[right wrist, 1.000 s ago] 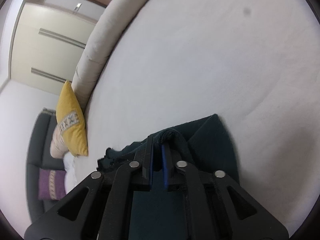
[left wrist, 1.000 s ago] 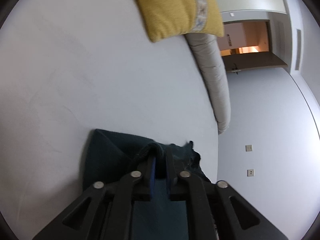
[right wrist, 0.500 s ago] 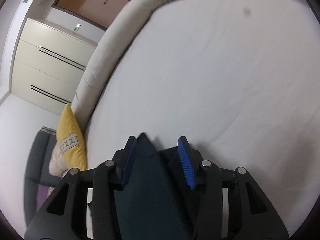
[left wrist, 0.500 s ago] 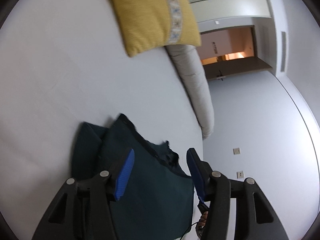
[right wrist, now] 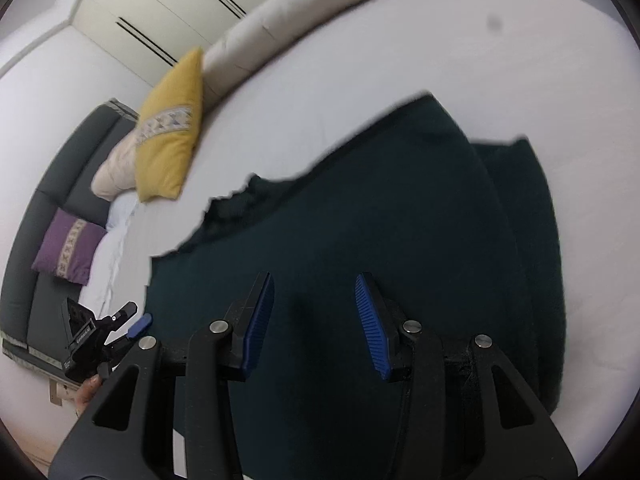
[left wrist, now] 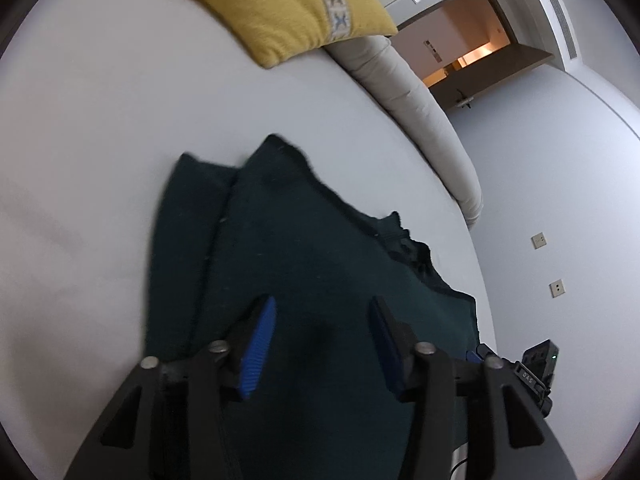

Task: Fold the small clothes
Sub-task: 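Open both tools and release the folded hem onto the sweater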

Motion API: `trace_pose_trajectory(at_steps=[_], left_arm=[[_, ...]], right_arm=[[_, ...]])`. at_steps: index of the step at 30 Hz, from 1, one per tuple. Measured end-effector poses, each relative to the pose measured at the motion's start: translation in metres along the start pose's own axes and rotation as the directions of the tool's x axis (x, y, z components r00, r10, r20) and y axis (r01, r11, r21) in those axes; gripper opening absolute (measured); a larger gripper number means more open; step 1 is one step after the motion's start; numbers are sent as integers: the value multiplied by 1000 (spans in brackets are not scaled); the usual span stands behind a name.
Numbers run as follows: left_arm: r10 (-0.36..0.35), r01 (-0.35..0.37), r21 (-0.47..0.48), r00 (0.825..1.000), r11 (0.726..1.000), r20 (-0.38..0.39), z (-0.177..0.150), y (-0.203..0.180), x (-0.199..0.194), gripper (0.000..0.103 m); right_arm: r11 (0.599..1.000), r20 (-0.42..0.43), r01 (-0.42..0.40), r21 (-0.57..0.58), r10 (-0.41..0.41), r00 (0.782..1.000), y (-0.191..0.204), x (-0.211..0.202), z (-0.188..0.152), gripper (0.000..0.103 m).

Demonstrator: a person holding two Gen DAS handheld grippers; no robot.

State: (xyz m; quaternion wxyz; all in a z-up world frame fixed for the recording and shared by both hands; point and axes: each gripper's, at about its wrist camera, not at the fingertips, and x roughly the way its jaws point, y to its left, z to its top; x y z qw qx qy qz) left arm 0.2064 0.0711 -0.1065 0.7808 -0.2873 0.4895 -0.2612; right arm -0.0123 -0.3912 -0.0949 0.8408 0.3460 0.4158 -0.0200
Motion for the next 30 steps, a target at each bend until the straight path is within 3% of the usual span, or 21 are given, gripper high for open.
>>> trace_pose_trajectory(at_steps=[2,5,10,11,13,16,18,21,24,27,30], left_arm=[[-12,12,6,1000,1000,-3,0,5,-1,37],[-20,20,15,1000,1000,-9,-1,13,-6,30],[-20,20,9,1000,1000,2,-8,22,-23,30],[-13,13,5,1000,1000,9,-10,23,-28,32],[15,-15,8,1000,1000,25,-13,23,-39,33],[75,-80,68,995,995,72,-22,6,-59,52],[47,-58,124,995,991,85,-33,-14,-66,54],[65,-74,243,997,967,43,-59,-43,-57,55],[161,-152,296,987,943,-8,-78,-45,-37,55],[172,-155,253,984,955,-46,-85,-27,-31,52],[175,-159,249,984,955,-43,-86,-21,-38,52]], right_arm=[[997,36,-46,55,44,998,-18,-2,1,39],[983,99,-109,144,96,991,-49,-11,2,31],[962,198,-95,257,44,979,-105,-44,-1,35],[961,205,-38,274,-20,979,-109,-53,-3,35],[960,225,-5,280,-61,973,-116,-66,-7,37],[951,252,-46,305,-34,967,-116,-84,-16,38],[962,259,-77,264,6,966,-100,-92,-24,38],[969,190,-177,172,144,971,-63,-88,-41,38],[965,50,-245,98,241,969,-22,-56,-61,38],[976,-63,-207,73,211,975,-11,-25,-79,38],[966,-46,-222,132,229,972,-34,-24,-84,35]])
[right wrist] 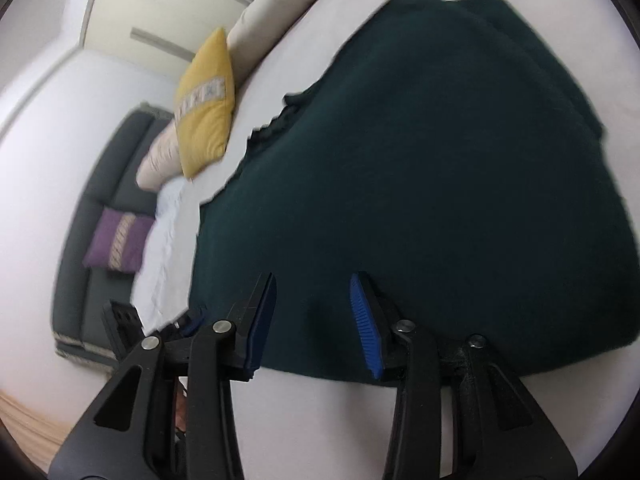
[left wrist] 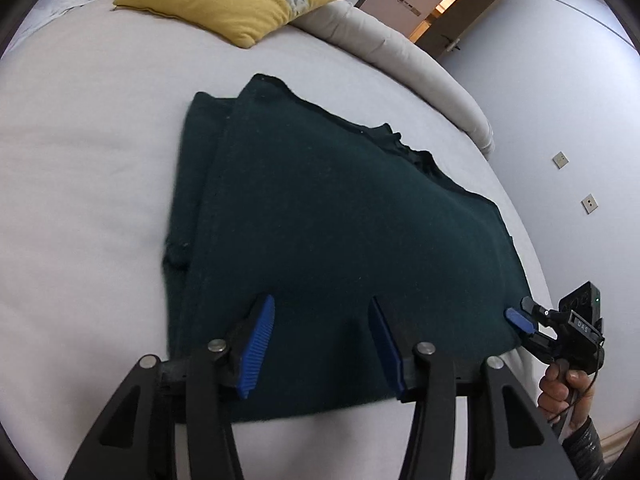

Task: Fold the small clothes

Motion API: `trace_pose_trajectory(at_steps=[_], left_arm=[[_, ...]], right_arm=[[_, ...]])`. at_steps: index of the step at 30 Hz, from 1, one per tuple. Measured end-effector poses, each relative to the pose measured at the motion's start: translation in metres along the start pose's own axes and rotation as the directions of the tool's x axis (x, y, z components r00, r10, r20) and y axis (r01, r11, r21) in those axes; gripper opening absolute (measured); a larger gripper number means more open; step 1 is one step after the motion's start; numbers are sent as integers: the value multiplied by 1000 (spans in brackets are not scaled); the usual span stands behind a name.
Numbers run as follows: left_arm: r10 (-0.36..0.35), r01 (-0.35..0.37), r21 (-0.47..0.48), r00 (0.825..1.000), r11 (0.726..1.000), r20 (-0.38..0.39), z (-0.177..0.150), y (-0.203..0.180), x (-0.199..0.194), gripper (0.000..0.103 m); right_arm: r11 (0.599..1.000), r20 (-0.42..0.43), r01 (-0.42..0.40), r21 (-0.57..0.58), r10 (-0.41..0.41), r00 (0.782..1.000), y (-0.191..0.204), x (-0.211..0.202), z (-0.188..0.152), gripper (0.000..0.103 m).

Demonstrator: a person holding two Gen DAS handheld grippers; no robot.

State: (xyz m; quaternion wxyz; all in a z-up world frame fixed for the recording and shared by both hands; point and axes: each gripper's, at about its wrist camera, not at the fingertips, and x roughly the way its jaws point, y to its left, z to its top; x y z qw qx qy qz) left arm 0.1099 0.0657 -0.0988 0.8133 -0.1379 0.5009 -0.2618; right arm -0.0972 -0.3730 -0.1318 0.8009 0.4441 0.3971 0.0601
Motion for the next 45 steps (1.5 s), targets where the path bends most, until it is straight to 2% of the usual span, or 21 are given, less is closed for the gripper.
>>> trace_pose_trajectory(at_steps=[6,11,15,18,20,23,25,29,30,32,35,39,41,43,45], left_arm=[[29,-29,27,1000,999,3,-6,-3,-1,52],[57,-57,56,998,997,3,-9,-9,-3,52],[74,-75,64,997,995,5,-10,-9,-8,52],[118,-119,78,993,990,23,-11,-10,-22,55],[149,-154,87,987,984,58,-11,-8,-36,62],[202,-211,80,973,974,113,-6,1,-55,72],[225,-235,72,967,969,123,-1,9,-60,73],[305,-310,36,946,950,106,11,30,-55,73],[316,-320,33,944,947,95,14,35,-53,73],[318,-322,45,945,946,74,17,39,-45,73],[299,-301,29,953,953,43,21,43,-35,73],[157,-156,-78,988,985,6,26,60,-26,79],[116,-115,-110,993,987,4,30,65,-25,80],[37,-37,-148,999,988,-6,35,72,-23,80],[-59,53,-200,998,978,-21,40,81,-21,80]], right_arm=[[996,109,52,69,-60,992,-36,-44,6,35],[980,215,115,161,-149,965,-60,-92,8,36],[960,269,218,174,-259,928,-53,-107,7,39],[958,293,214,190,-264,919,-49,-119,6,40],[961,304,218,173,-262,916,-40,-120,7,42],[968,305,215,133,-246,920,-21,-124,6,45],[974,299,204,97,-224,927,-5,-118,6,51],[984,257,177,16,-176,950,29,-92,8,53],[984,244,178,-1,-172,954,44,-69,11,53],[986,208,162,-51,-148,967,59,-52,11,53],[984,162,139,-115,-120,979,81,-27,9,53],[980,98,86,-180,-69,993,105,-3,5,53],[979,55,46,-201,-36,998,116,10,4,53],[977,24,15,-214,-10,1000,123,17,1,53],[978,-5,-27,-207,26,1000,127,26,0,53]])
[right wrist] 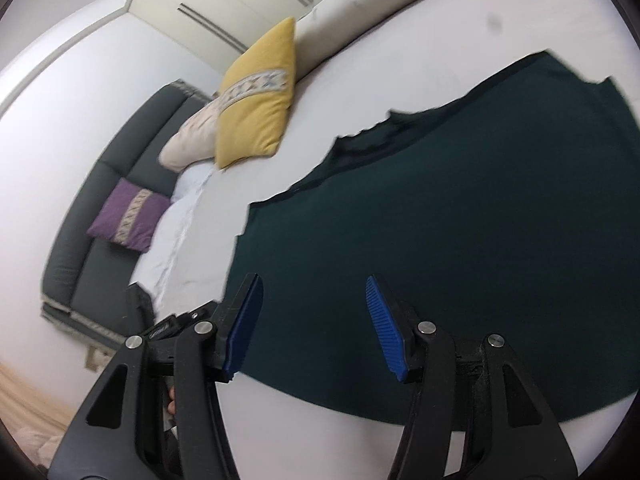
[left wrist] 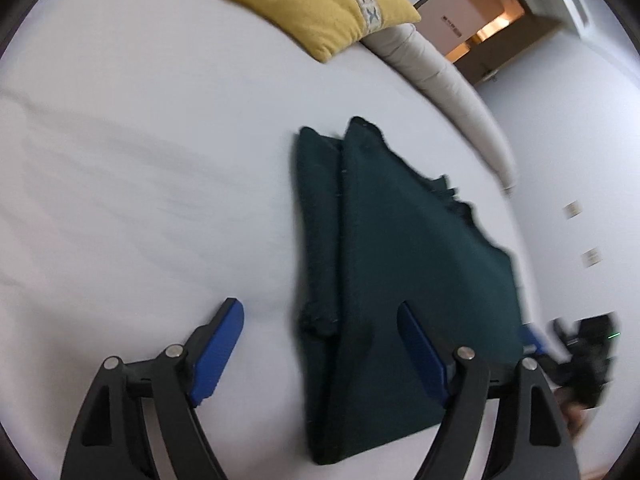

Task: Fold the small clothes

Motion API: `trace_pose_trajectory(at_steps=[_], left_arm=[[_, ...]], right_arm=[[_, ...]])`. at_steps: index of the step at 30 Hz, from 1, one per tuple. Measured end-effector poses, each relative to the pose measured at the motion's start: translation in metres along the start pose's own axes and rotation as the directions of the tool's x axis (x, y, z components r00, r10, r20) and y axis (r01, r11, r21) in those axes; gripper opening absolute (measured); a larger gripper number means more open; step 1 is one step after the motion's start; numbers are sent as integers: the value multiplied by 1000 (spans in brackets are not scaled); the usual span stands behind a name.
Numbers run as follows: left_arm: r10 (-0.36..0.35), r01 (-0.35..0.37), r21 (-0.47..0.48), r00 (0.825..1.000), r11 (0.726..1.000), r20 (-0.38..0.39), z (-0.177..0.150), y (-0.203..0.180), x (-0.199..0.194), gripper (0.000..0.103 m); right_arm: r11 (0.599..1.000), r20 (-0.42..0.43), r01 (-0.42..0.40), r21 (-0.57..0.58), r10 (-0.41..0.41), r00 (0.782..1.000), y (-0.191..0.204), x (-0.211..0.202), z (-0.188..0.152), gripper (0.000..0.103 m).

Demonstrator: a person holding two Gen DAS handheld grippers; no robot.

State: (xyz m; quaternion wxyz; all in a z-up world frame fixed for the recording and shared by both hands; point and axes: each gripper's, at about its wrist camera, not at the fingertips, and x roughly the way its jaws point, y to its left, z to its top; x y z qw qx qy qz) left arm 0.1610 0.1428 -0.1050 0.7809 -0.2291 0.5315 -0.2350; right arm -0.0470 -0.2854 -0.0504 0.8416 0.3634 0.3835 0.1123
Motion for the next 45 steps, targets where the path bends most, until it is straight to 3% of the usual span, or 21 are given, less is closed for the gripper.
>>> trace_pose_trajectory(at_steps=[4,8,11,13,15,19,23,25,27,30,33,42,45], left_arm=[[-207,200,-179,978,963,-20,14,26,5,80],[-325,296,-261,943,919,-75,22,22,19,78],[-300,267,-225,946,937,-127,22,6,28,78],[-309,275,-245,944,930,-113,22,4,29,73],[-312,275,-277,945,921,-102,21,1,35,54],[-285,249,-286,954,925,-93,16,-2,40,26],[-310,282,-320,950,904,-40,15,0,42,15],[-310,287,-307,950,907,-29,16,-4,43,13],[-280,263,-255,959,930,-32,17,-16,44,12],[-274,259,-240,961,936,-30,20,-28,46,12],[-266,252,-230,963,940,-31,26,-33,50,12],[-269,261,-180,963,948,-20,31,-30,27,11],[-270,265,-136,962,955,-25,34,-49,19,11]], right_arm=[[999,-21,-48,19,48,999,3,17,-2,53],[996,-41,-82,35,83,996,2,28,-1,53],[993,-51,-107,52,109,993,3,39,2,53],[991,-65,-121,53,124,990,7,46,4,53],[991,-92,-125,46,128,987,13,58,6,53],[993,-133,-119,23,121,984,26,82,11,53],[992,-166,-124,11,124,978,39,107,17,53],[991,-183,-131,1,129,975,46,119,19,53],[991,-205,-131,-3,128,970,53,133,19,53],[992,-241,-127,9,126,962,54,156,17,53],[998,-287,-68,18,70,955,47,178,11,51],[992,-269,-114,60,126,955,38,180,11,51],[987,-255,-136,82,153,955,34,173,15,51]])
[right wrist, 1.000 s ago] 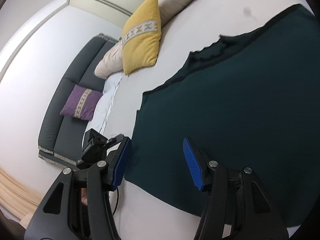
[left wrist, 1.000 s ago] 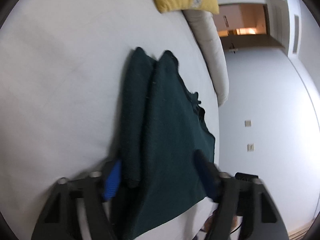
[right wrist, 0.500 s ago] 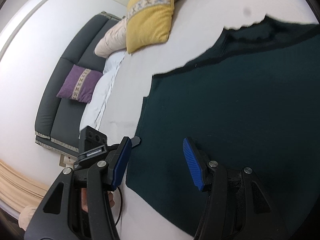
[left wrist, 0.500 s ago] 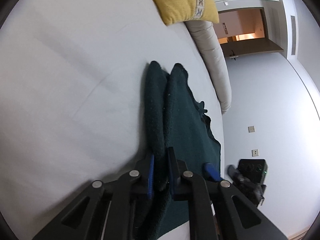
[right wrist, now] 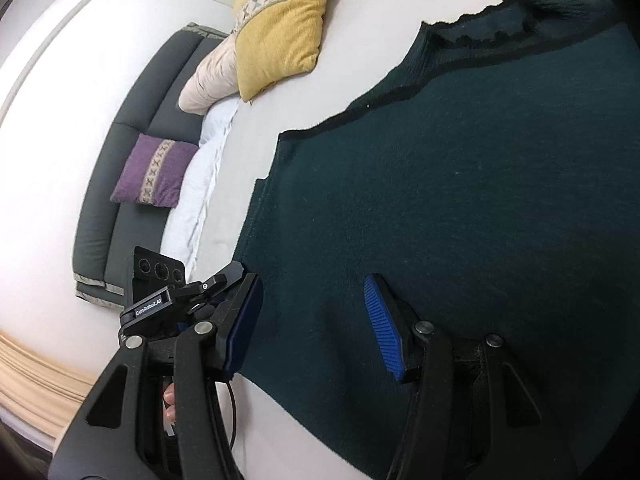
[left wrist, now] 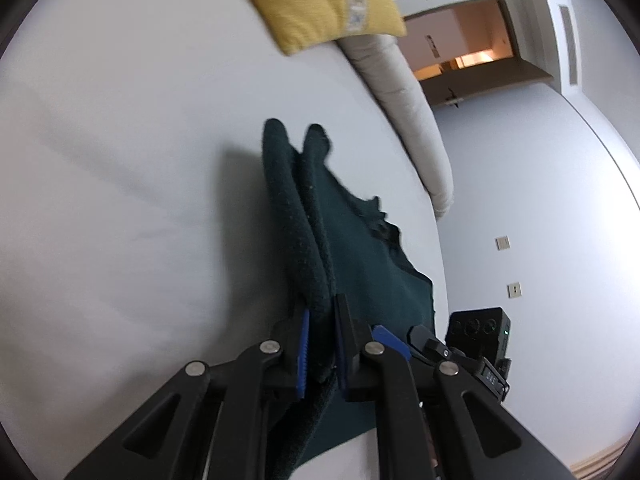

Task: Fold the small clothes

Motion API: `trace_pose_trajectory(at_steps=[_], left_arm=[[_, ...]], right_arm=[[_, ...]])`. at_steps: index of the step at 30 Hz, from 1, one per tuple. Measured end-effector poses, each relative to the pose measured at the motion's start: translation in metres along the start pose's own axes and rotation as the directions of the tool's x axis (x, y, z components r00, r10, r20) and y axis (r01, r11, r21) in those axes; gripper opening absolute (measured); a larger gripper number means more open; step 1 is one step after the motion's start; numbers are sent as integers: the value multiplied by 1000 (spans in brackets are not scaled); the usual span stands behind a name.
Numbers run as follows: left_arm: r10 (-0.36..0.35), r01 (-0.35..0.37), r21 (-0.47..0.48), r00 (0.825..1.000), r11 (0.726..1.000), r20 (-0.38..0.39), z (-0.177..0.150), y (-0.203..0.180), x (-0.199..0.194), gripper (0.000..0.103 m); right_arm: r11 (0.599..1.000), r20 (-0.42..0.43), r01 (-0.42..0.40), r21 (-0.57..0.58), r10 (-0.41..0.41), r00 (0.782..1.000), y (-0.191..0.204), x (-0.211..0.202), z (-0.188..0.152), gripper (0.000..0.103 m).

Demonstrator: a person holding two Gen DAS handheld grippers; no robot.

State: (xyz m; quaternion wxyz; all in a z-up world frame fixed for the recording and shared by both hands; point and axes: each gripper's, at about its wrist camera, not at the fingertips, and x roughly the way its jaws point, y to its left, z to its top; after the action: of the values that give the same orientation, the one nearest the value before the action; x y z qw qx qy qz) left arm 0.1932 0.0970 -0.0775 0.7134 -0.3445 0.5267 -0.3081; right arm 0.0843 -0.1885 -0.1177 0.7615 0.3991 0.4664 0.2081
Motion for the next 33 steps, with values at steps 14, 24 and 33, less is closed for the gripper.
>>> trace_pose_trajectory(at_steps=[14,24,33], left_arm=[[51,-22,223,991,975,-127,-41,-132,112,10],[13,17,183,987,983,-161,-89,-109,158,12],[-6,-13,243,997,970,78,-87,-94,52,47]], right_arm=[[970,144,-174,170,150,978,-77,-97,29,53],[955,77,-149,258,134,988,-117,-103,50,58],[969,-7,2,248,-1,1000,-94,-87,61,58]])
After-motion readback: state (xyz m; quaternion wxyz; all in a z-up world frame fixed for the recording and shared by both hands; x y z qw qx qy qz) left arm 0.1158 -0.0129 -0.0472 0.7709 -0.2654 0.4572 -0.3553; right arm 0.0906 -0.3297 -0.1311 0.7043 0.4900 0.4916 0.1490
